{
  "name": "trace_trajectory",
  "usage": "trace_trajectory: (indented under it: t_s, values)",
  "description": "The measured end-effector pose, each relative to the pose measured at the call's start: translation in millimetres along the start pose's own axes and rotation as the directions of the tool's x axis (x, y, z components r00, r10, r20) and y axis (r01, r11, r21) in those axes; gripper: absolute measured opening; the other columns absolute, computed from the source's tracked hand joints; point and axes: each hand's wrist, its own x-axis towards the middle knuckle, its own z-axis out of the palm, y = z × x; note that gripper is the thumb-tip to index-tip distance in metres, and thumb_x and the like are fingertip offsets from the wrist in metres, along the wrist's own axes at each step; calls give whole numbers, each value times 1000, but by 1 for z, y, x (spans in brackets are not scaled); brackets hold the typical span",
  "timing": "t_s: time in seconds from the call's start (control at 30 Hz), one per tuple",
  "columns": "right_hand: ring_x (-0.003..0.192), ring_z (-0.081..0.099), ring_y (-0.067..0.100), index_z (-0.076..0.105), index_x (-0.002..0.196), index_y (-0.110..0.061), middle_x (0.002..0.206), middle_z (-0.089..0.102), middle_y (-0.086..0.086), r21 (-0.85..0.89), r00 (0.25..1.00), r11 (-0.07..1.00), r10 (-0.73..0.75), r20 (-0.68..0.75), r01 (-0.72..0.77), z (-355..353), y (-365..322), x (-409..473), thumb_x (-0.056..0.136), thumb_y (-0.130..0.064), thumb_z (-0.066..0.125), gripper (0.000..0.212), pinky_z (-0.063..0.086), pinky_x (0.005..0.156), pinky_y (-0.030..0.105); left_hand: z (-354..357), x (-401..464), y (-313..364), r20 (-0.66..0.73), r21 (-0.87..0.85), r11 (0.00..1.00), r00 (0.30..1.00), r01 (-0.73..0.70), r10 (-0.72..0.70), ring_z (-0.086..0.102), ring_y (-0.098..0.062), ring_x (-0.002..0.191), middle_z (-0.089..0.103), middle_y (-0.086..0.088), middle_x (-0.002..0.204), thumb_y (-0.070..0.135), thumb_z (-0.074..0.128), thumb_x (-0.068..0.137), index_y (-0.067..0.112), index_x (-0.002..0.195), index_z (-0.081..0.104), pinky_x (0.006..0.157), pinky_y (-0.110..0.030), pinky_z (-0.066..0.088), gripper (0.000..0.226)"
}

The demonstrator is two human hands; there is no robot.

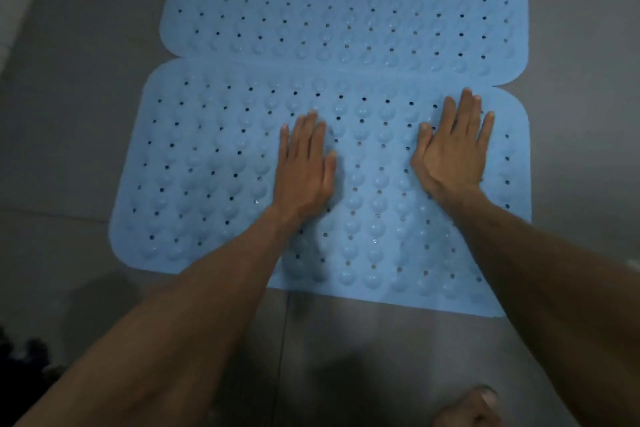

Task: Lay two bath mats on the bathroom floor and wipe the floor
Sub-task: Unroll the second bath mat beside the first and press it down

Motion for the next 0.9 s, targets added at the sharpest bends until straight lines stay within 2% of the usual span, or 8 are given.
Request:
trace_trajectory:
  t_s: [0.13, 0.23, 0.43, 0.53, 0.63, 0.73, 0.83, 0.9]
  values:
    - [154, 7, 26, 23, 155, -7, 166, 12, 12, 148, 998, 987, -57, 6, 55, 5, -70, -74, 104, -38, 26, 60, 3, 125, 48, -11, -33, -47, -24, 56, 994, 995, 99, -98, 16, -32, 149, 23, -21, 158, 33, 31, 101, -1, 145, 35, 121, -52, 7, 56]
    - [154, 7, 25, 25, 155, -8, 165, 15, 12, 189, 997, 980, -66, 43, 57, 19, -105, -114, 103, -38, 29, 60, 5, 125, 48, -10, -41, -52, -4, 77, 994, 997, 72, -72, 17, -33, 148, 22, -22, 158, 33, 31, 101, -2, 145, 35, 121, -54, 9, 56]
    - [141, 34, 31, 46, 138, -7, 148, 43, 15, 182, 998, 982, -31, -63, 42, 24, -111, -105, 99, -40, 41, 51, 18, 121, 50, -6, -39, -55, 42, 73, 987, 988, 142, -145, -2, -27, 151, 2, -17, 163, 46, 25, 100, 3, 153, 14, 122, -51, 1, 69]
    - [143, 33, 29, 45, 137, -9, 149, 42, 13, 221, 996, 974, -26, -87, 45, 24, -113, -105, 100, -41, 40, 50, 16, 122, 48, -6, -36, -53, 30, 33, 983, 983, 178, -179, -4, -27, 151, -2, -16, 163, 46, 24, 100, 3, 154, 8, 122, -49, 1, 71]
    - [147, 27, 21, 44, 139, -12, 155, 36, 7, 351, 994, 935, 75, -85, -40, 24, -111, -101, 101, -41, 38, 49, 11, 125, 43, -6, -35, -48, 22, 69, 976, 977, 209, -211, -6, -27, 151, -3, -16, 163, 46, 23, 100, 3, 154, 6, 122, -51, 1, 71]
    - [148, 27, 20, 44, 139, -11, 156, 35, 7, 405, 980, 906, 176, -92, -125, 21, -114, -95, 102, -36, 37, 45, 14, 124, 43, -11, -32, -45, 29, 180, 977, 992, 116, -124, -4, -33, 150, -2, -21, 161, 48, 25, 100, 3, 154, 9, 121, -54, 0, 72]
    - [147, 27, 29, 43, 139, -8, 156, 33, 14, 265, 988, 956, 144, -55, -125, 25, -118, -94, 101, -39, 39, 49, 17, 122, 48, -10, -28, -43, 47, 216, 975, 998, -48, 39, 1, -34, 150, 4, -21, 161, 45, 30, 101, 4, 154, 14, 121, -54, 4, 69]
    - [144, 29, 36, 44, 139, -6, 154, 34, 19, 175, 993, 979, 112, -27, -106, 26, -119, -90, 99, -42, 42, 53, 21, 118, 54, -11, -24, -44, 63, 198, 979, 997, -49, 37, 0, -32, 151, 4, -20, 162, 44, 31, 101, 4, 154, 13, 121, -54, 4, 69]
